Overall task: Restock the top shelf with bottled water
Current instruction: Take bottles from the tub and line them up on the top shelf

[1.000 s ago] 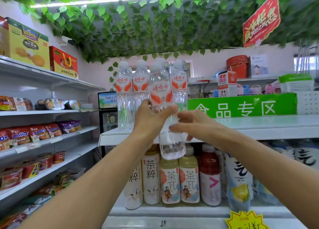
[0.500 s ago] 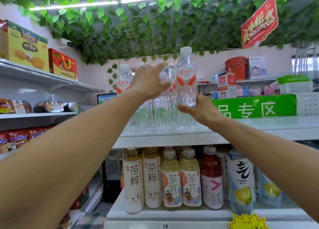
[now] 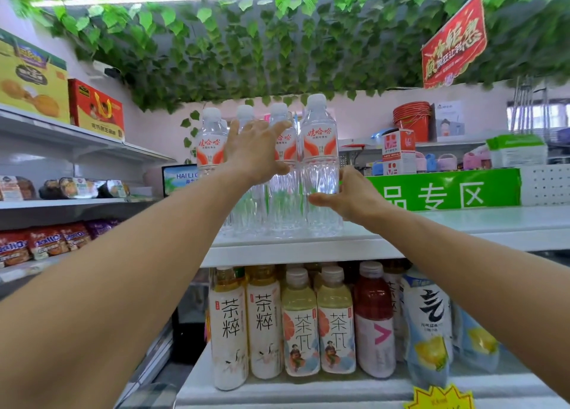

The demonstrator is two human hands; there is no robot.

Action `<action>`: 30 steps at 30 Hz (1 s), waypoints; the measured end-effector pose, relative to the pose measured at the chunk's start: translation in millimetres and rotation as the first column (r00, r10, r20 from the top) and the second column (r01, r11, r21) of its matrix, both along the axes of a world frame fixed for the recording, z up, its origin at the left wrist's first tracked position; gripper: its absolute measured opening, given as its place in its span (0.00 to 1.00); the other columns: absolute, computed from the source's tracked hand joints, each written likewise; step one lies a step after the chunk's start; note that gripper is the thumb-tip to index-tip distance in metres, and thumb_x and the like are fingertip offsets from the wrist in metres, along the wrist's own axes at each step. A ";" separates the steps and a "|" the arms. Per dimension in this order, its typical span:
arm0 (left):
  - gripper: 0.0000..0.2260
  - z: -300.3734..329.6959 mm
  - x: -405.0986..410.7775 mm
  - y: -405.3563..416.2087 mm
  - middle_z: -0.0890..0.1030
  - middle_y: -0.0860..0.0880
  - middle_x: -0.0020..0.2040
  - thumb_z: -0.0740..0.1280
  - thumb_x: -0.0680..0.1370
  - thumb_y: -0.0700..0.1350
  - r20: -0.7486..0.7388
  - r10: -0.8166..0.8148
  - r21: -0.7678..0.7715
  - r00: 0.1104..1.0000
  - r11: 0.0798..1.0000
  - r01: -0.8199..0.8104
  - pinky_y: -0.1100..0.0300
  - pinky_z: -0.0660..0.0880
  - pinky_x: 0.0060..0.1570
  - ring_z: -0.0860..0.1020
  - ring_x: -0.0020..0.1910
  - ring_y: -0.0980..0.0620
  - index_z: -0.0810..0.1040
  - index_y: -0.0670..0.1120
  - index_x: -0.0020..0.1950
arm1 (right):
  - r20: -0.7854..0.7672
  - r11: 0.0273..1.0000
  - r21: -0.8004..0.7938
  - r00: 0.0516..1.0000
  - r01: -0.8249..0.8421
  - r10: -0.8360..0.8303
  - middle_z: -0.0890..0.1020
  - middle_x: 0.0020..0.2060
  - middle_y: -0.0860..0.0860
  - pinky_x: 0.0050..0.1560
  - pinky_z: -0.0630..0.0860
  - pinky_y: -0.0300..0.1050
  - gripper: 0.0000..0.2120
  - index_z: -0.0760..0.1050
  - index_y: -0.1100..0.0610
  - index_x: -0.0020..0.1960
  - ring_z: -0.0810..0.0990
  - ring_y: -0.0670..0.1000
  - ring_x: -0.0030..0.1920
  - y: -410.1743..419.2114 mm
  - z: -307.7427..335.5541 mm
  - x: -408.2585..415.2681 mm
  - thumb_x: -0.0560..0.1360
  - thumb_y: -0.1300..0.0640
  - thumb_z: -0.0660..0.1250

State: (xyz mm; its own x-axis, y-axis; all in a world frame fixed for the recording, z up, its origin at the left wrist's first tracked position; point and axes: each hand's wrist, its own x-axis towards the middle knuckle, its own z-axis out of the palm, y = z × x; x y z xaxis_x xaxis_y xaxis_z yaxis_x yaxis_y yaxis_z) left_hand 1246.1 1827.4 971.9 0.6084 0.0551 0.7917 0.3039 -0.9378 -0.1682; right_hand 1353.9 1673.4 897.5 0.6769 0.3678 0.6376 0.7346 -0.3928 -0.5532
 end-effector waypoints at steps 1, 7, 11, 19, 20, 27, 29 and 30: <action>0.40 -0.5 0.2 -0.1 0.66 0.45 0.76 0.73 0.72 0.60 0.007 -0.004 0.001 1.000 1.000 0.004 0.40 0.48 0.76 0.61 0.76 0.44 0.57 0.56 0.78 | -0.001 1.000 -0.006 1.000 -0.003 0.003 0.80 0.55 0.60 0.51 0.79 0.54 0.37 0.72 0.56 0.66 0.74 0.53 0.45 0.0 0.7 -0.3 0.64 0.36 0.76; 0.40 0.1 -2.0 0.1 0.67 0.45 0.76 0.75 0.71 0.58 0.022 -0.043 -0.022 0.999 0.999 0.043 0.42 0.50 0.76 0.62 0.76 0.44 0.59 0.56 0.78 | -0.015 1.000 0.002 1.000 0.005 -0.005 0.79 0.56 0.54 0.60 0.76 0.55 0.33 0.72 0.58 0.64 0.77 0.54 0.54 6.9 1.2 0.6 0.67 0.41 0.76; 0.40 -0.4 -2.4 0.0 0.68 0.45 0.75 0.75 0.71 0.57 0.031 -0.048 -0.031 0.998 0.998 0.049 0.43 0.52 0.76 0.63 0.75 0.44 0.59 0.56 0.78 | -0.048 1.000 0.018 0.999 -0.005 0.006 0.78 0.56 0.54 0.63 0.74 0.53 0.31 0.72 0.59 0.64 0.77 0.56 0.56 14.6 1.3 1.0 0.69 0.45 0.77; 0.40 -0.5 -2.9 -0.2 0.69 0.44 0.74 0.75 0.71 0.56 0.031 -0.067 -0.051 0.997 0.996 0.069 0.43 0.54 0.75 0.65 0.74 0.43 0.59 0.55 0.78 | -0.083 1.000 0.032 0.997 0.002 0.001 0.74 0.59 0.53 0.64 0.70 0.49 0.31 0.66 0.63 0.66 0.73 0.54 0.61 16.4 0.7 -2.3 0.72 0.49 0.75; 0.40 -0.8 -3.1 -0.4 0.69 0.44 0.74 0.75 0.71 0.56 0.031 -0.068 -0.053 0.997 0.996 0.070 0.43 0.54 0.75 0.65 0.74 0.42 0.59 0.55 0.78 | -0.085 0.999 0.035 0.996 0.008 -0.005 0.73 0.60 0.55 0.62 0.70 0.48 0.31 0.65 0.63 0.67 0.72 0.54 0.61 16.6 -0.1 -3.1 0.73 0.50 0.75; 0.39 -12.9 -11.2 -4.3 0.55 0.43 0.80 0.69 0.77 0.55 -0.031 -0.030 -0.051 0.999 0.998 0.028 0.46 0.48 0.77 0.52 0.79 0.43 0.49 0.55 0.80 | -0.101 1.000 -0.021 0.995 0.005 -0.007 0.72 0.69 0.56 0.68 0.68 0.51 0.36 0.60 0.61 0.74 0.70 0.58 0.69 11.3 -3.8 -13.6 0.75 0.46 0.72; 0.38 -27.9 -20.9 -8.4 0.53 0.45 0.80 0.68 0.78 0.55 0.014 -0.062 -0.055 0.998 0.997 0.063 0.47 0.47 0.77 0.49 0.79 0.44 0.49 0.53 0.80 | -0.065 0.999 -0.006 0.997 0.035 -0.035 0.68 0.73 0.57 0.70 0.65 0.53 0.37 0.56 0.61 0.76 0.67 0.58 0.72 2.6 -13.4 -24.1 0.77 0.46 0.69; 0.36 -38.5 -27.6 -11.8 0.55 0.45 0.79 0.68 0.78 0.56 0.055 -0.095 -0.052 0.994 0.994 0.097 0.49 0.49 0.76 0.51 0.79 0.44 0.51 0.52 0.80 | -0.001 0.997 0.033 0.997 0.073 -0.073 0.68 0.72 0.57 0.69 0.66 0.54 0.35 0.57 0.60 0.76 0.67 0.57 0.72 -3.0 -20.0 -30.0 0.78 0.46 0.68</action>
